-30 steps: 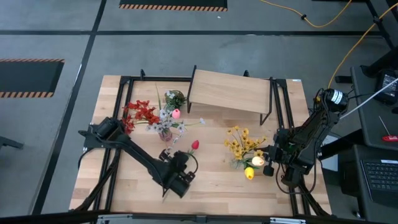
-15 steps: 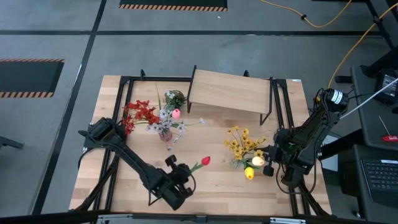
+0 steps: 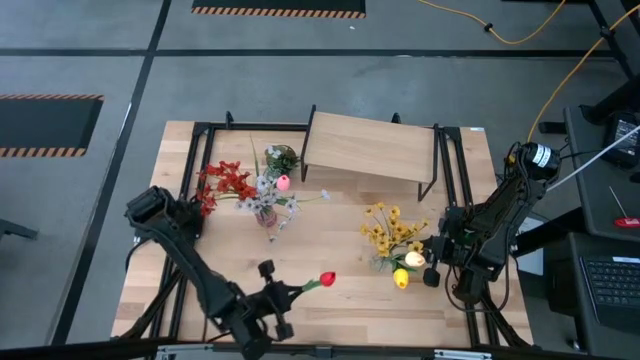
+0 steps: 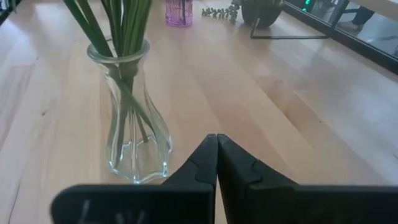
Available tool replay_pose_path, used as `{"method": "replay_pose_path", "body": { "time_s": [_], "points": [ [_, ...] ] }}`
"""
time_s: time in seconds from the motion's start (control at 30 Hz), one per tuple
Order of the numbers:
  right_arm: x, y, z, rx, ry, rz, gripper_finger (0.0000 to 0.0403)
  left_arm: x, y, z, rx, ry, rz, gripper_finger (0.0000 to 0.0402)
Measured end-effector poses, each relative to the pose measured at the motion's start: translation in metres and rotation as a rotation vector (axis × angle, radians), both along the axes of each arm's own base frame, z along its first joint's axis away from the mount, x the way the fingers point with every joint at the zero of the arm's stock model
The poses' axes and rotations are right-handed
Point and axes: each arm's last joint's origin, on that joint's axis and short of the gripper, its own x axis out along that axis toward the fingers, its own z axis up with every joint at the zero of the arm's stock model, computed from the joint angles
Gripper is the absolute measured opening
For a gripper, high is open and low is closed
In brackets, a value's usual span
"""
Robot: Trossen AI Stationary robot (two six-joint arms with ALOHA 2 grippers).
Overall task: Pick and place flowers into a vace then onto a shelf
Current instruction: Put the red flower into the violet vase
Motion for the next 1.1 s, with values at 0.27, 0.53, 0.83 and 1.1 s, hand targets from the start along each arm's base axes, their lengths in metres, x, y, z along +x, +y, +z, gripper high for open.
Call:
{"method": "replay_pose_path", "body": {
  "time_s": [0.27, 0.53, 0.83, 1.1],
  "points": [
    [0.001, 0.002, 0.002, 0.017, -0.052, -0.008, 0.0012, -0.025, -0.007, 0.023, 0.053, -0.081, -0.015, 0.0003],
    [0.003, 0.006, 0.003, 0.064, -0.074, -0.008, 0.0012, -0.077, 0.006, 0.06, 0.147, -0.302, 0.061, 0.0003],
    [0.006, 0.005, 0.003, 0.07, -0.089, -0.026, 0.0012, -0.099, 0.037, 0.052, 0.271, -0.386, 0.133, 0.0003],
    [0.012, 0.001, 0.003, 0.067, -0.09, -0.073, 0.0012, -0.086, 0.066, 0.059, 0.387, -0.329, 0.211, 0.0003]
  ]
}}
